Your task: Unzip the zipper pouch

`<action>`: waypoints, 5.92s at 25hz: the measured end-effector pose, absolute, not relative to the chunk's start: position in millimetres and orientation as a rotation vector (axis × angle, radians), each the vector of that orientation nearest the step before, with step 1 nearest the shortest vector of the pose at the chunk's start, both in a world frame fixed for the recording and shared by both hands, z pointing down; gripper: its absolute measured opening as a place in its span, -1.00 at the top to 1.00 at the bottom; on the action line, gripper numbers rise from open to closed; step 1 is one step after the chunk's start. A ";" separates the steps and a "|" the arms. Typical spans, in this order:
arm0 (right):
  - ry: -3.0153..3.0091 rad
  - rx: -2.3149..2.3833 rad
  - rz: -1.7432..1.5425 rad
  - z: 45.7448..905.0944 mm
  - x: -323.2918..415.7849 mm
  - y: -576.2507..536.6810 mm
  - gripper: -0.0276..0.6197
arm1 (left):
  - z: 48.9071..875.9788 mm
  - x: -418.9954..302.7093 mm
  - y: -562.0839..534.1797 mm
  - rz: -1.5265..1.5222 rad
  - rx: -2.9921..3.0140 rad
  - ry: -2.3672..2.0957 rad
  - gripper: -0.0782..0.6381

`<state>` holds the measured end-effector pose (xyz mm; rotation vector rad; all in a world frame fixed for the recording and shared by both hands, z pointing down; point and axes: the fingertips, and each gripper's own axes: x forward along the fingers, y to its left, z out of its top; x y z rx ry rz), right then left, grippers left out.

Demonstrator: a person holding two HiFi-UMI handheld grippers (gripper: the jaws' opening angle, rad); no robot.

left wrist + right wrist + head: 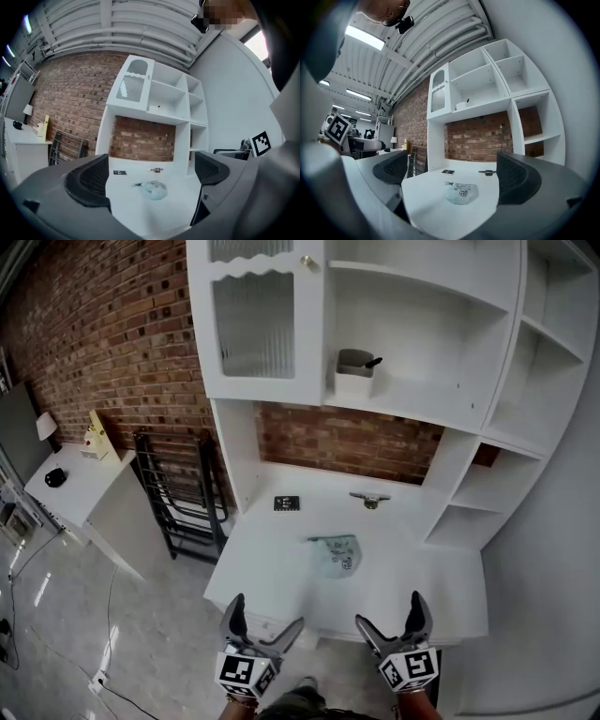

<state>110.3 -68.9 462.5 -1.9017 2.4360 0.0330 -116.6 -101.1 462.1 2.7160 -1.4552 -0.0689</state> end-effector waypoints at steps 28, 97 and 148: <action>2.604 -1.733 -0.344 522.5 139.4 -221.9 -0.84 | 494.2 -86.4 -214.8 -0.032 2.605 -1.558 -0.80; 3.037 -1.835 -0.675 676.2 106.3 -367.4 0.63 | 528.4 -79.4 -254.6 0.054 2.508 -1.570 -0.80; 2.640 -1.333 -0.330 424.1 83.8 -242.5 0.77 | 447.0 10.8 -197.5 -0.330 2.685 -0.840 0.29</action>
